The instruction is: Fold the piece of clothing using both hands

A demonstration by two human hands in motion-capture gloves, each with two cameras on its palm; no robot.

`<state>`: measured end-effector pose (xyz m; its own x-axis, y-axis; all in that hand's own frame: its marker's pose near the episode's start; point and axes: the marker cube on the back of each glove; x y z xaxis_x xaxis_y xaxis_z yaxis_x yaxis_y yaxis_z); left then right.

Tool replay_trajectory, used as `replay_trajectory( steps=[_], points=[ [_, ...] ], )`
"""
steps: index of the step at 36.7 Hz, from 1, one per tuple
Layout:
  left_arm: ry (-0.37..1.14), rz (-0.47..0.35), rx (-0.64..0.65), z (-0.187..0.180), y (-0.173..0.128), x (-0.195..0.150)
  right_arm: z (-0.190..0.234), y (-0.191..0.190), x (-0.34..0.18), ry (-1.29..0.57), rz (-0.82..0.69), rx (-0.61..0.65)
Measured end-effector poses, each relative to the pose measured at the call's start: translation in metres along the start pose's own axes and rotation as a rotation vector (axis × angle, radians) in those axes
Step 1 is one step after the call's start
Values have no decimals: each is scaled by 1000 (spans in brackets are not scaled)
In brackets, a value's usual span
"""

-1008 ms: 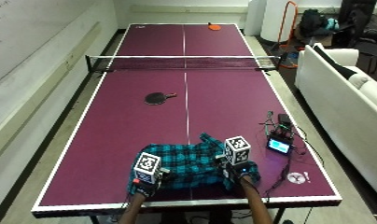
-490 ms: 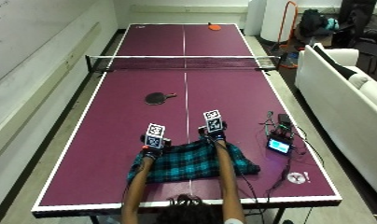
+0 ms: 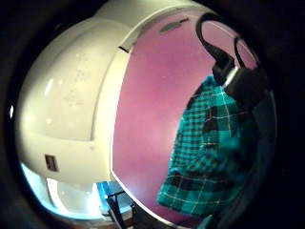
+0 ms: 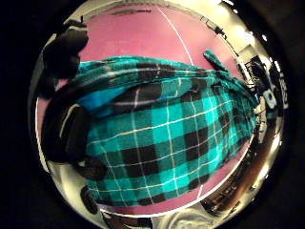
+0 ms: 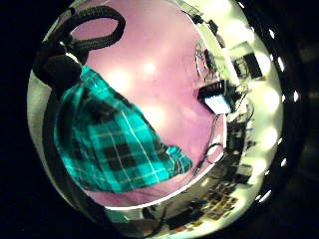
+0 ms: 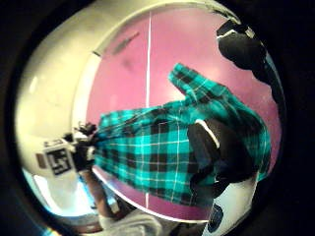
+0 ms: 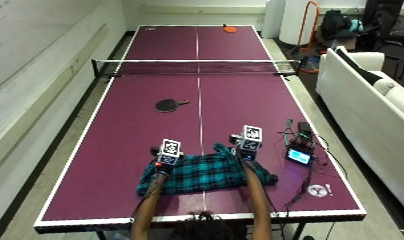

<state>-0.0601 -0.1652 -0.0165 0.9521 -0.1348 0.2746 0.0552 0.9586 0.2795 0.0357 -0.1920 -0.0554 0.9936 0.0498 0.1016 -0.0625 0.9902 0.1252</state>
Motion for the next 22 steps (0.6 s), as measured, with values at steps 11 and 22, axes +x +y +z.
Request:
replay_trajectory(
  steps=[11, 22],
  points=[
    [145, 10, -5, 0, 64, 4, 35, 117, 106, 0, 500, -94],
    [297, 21, -310, 50, 94, 25, 82, 139, 127, 92, 606, -132]
  ],
)
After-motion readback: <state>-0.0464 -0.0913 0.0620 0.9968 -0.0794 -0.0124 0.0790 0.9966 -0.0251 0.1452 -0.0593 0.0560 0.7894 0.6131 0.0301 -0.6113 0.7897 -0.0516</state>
